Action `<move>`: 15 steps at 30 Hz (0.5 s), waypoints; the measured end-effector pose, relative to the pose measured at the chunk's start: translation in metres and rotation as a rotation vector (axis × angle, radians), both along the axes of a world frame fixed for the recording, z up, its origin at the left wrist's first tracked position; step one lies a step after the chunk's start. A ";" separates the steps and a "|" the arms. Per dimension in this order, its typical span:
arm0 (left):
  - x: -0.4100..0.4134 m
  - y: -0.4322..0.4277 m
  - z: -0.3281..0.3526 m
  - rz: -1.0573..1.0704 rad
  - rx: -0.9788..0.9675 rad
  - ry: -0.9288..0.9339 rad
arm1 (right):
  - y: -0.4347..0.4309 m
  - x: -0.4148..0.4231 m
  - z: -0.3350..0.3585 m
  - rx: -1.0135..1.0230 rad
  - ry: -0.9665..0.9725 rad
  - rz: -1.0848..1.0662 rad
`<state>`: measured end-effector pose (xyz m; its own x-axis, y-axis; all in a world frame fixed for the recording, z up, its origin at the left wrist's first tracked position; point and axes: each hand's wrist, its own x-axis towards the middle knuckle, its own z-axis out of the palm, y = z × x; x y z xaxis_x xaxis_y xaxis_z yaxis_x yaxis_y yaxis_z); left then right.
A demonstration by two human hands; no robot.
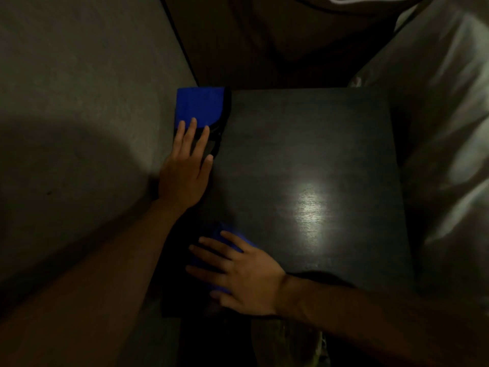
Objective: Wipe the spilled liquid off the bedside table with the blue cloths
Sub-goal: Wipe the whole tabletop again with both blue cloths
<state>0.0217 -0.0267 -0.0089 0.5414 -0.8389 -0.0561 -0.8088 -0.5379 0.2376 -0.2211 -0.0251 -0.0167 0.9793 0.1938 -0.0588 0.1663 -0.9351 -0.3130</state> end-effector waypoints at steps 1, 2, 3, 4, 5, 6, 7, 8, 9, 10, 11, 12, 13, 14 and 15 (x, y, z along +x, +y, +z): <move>-0.001 0.001 0.001 0.000 -0.003 0.000 | -0.003 -0.003 0.001 0.005 0.007 0.003; -0.001 0.001 0.001 0.001 -0.002 -0.001 | -0.006 -0.007 0.002 0.013 0.011 0.005; -0.002 0.002 0.002 0.003 0.004 0.000 | -0.009 -0.010 0.003 0.014 0.014 0.009; -0.002 0.002 0.003 0.006 0.009 -0.003 | -0.012 -0.013 0.004 0.009 0.018 0.016; -0.002 0.002 0.003 0.004 0.016 -0.015 | -0.015 -0.017 0.005 0.004 0.024 0.021; -0.002 0.002 0.003 -0.001 0.022 -0.032 | -0.018 -0.021 0.006 -0.001 0.031 0.023; -0.002 0.002 0.002 -0.005 0.025 -0.043 | -0.021 -0.024 0.007 -0.009 0.039 0.027; -0.002 0.002 0.001 -0.006 0.023 -0.046 | -0.024 -0.027 0.008 -0.020 0.047 0.035; -0.002 0.002 0.000 -0.007 0.019 -0.046 | -0.027 -0.030 0.009 -0.032 0.054 0.041; -0.002 0.002 -0.001 -0.009 0.018 -0.051 | -0.030 -0.033 0.010 -0.042 0.059 0.045; -0.002 0.002 -0.002 -0.013 0.018 -0.063 | -0.033 -0.036 0.010 -0.050 0.065 0.049; -0.002 0.003 -0.002 -0.019 0.019 -0.075 | -0.035 -0.040 0.010 -0.057 0.073 0.055; -0.003 0.004 -0.002 -0.022 0.019 -0.084 | -0.038 -0.043 0.011 -0.064 0.083 0.059; -0.004 0.005 -0.001 -0.025 0.021 -0.093 | -0.041 -0.046 0.011 -0.069 0.092 0.065; -0.005 0.006 0.001 -0.030 0.025 -0.103 | -0.045 -0.050 0.012 -0.072 0.101 0.069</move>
<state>0.0169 -0.0211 -0.0083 0.5202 -0.8538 -0.0227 -0.8441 -0.5179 0.1389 -0.2712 -0.0701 -0.0047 0.9520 0.2524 -0.1729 0.2021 -0.9431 -0.2641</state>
